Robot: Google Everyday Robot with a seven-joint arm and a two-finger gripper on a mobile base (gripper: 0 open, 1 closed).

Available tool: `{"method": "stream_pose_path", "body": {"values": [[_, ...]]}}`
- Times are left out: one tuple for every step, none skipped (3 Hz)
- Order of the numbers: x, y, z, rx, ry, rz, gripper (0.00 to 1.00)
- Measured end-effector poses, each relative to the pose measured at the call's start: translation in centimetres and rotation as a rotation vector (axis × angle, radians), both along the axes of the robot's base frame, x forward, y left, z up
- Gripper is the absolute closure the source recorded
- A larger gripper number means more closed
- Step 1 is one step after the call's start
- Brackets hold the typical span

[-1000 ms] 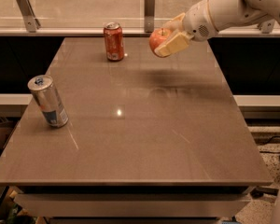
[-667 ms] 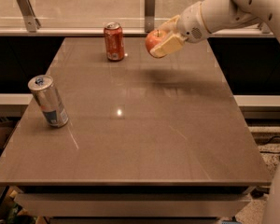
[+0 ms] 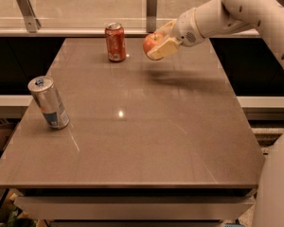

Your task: Move apple near coke can

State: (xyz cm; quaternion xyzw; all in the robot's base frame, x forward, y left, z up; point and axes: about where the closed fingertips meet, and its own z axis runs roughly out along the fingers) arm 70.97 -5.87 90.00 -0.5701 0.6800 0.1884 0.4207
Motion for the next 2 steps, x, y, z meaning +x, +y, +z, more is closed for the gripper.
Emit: {"method": "stream_pose_path", "body": {"values": [[0.77, 0.94, -0.82, 0.018, 0.008, 0.012, 1.00], [1.23, 1.88, -1.62, 0.041, 0.022, 0.036, 1.00]]}}
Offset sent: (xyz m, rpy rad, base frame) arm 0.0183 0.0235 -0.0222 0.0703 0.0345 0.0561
